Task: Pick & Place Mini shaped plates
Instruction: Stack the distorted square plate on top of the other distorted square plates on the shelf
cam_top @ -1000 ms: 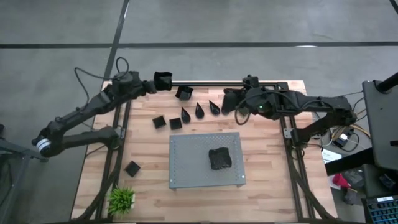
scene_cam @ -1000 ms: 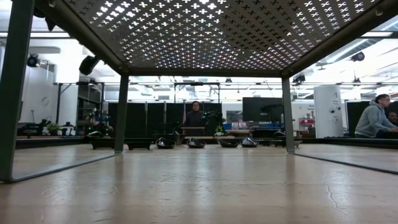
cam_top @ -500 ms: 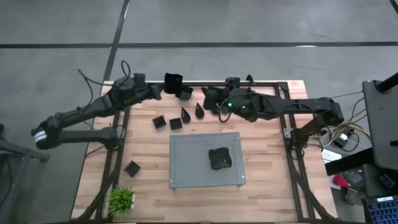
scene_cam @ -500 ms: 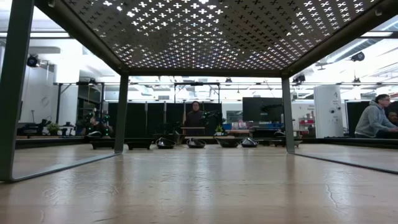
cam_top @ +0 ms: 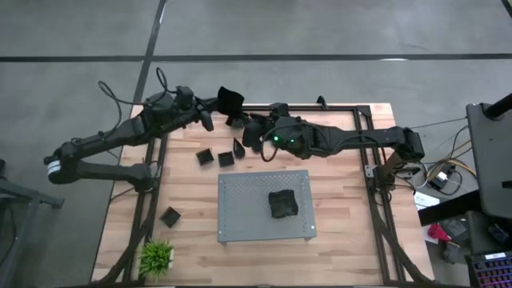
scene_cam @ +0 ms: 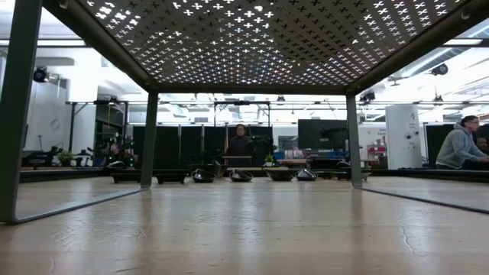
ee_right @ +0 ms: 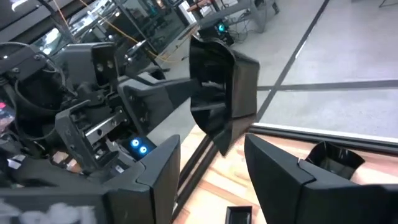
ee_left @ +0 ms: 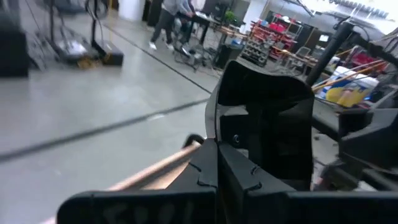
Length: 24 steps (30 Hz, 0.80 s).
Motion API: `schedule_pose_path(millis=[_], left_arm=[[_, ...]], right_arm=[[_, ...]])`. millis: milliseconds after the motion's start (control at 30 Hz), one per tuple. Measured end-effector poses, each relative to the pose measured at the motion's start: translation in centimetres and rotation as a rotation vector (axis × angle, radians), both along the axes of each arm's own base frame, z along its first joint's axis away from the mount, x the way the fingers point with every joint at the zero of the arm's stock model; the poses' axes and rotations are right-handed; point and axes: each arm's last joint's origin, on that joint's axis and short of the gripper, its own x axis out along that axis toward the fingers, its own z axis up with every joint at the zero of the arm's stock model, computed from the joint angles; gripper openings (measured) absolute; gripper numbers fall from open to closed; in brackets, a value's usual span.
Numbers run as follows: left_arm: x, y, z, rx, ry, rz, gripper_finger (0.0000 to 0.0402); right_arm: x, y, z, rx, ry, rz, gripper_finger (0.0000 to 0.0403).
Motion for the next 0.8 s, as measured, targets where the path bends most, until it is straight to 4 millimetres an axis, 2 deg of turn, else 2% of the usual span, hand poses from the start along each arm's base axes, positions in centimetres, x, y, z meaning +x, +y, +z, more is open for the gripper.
schedule_pose_path(millis=[300, 500, 800], left_arm=[[-0.2, -0.2, 1.6, 0.093, 0.013, 0.019, 0.0], [0.0, -0.3, 1.4, 0.087, 0.018, 0.006, 0.0], [0.9, -0.2, 0.8, 0.071, 0.047, 0.0, 0.0]], right_arm=[[0.2, -1.1, 0.6, -0.019, -0.006, -0.033, 0.0169], [0.2, -2.7, 0.7, -0.001, -0.017, -0.023, 0.017], [0.1, -3.7, 0.6, 0.008, -0.023, -0.045, 0.0157]])
